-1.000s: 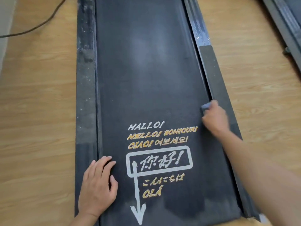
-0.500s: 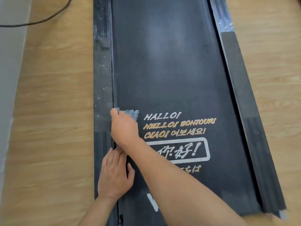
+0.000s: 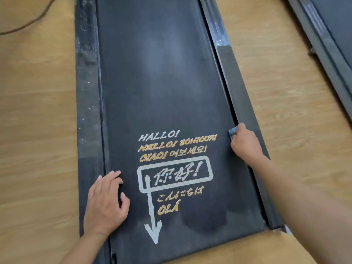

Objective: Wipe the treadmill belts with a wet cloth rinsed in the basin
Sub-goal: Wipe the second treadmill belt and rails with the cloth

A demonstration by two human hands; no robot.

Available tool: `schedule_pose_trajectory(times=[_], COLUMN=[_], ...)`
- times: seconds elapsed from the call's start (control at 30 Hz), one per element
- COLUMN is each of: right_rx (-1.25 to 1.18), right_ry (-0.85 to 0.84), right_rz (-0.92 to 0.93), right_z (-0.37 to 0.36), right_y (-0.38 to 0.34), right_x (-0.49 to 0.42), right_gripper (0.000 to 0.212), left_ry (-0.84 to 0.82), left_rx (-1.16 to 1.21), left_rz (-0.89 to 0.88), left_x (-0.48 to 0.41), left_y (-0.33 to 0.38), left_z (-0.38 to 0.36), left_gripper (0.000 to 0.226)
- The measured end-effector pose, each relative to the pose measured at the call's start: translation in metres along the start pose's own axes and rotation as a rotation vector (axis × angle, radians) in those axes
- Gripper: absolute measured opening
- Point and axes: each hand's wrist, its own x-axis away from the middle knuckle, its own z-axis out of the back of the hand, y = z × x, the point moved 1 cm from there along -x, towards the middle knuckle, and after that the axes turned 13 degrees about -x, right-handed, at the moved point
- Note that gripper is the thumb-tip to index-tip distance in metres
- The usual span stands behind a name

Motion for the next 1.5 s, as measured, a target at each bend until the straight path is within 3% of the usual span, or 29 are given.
schedule_pose_trajectory(times=[0.1,0.23,0.33,0.47,0.6,0.73,0.93,1.03,1.13,1.23,1.33,1.5], right_rx=[-0.051,-0.061,-0.052,0.078,0.094,0.041,-0.051,-0.091,-0.163,-0.139,-0.134,0.047], right_ry=[0.053,0.031,-0.135,-0.283,-0.389,-0.371,-0.030,0.031,0.086,0.039,-0.124,-0.368], right_rz=[0.005,0.195,0.374,0.672,0.764,0.630,0.153,0.088,0.101,0.240,0.347,0.606], right_z=[-0.011,-0.054,-0.120,-0.193,-0.195,-0.135,-0.006,0.000,-0.024,-0.068,-0.127,-0.206], right_y=[-0.009,-0.060,-0.147,-0.252,-0.257,-0.190,-0.017,0.003,-0.018,-0.067,-0.155,-0.264], right_x=[0.010,0.032,0.077,0.148,0.157,0.105,0.009,0.011,0.022,0.043,0.092,0.181], right_gripper=[0.011,0.012,0.018,0.043,0.043,0.025,0.013,0.008,0.007,0.008,0.010,0.036], left_ry=[0.004,0.005,-0.009,0.050,0.139,0.128,0.104,0.101,0.125,0.124,0.126,0.147], left_rx=[-0.019,-0.037,-0.035,-0.020,-0.065,-0.072,-0.026,-0.030,-0.046,-0.054,-0.074,-0.070], left_rz=[-0.002,-0.020,-0.005,0.064,0.179,0.148,0.133,0.121,0.109,0.134,0.135,0.227], left_x=[0.001,-0.002,-0.001,0.004,0.006,0.006,0.005,0.004,0.004,0.003,0.007,0.006], left_y=[0.001,0.003,0.005,-0.003,-0.002,0.002,0.003,0.004,0.005,0.005,0.004,0.001], left_z=[0.000,0.001,0.006,0.003,0.002,0.004,0.003,0.004,0.005,0.005,0.003,0.002], left_gripper=[0.031,0.029,0.028,0.036,0.034,0.034,0.042,0.042,0.041,0.043,0.045,0.035])
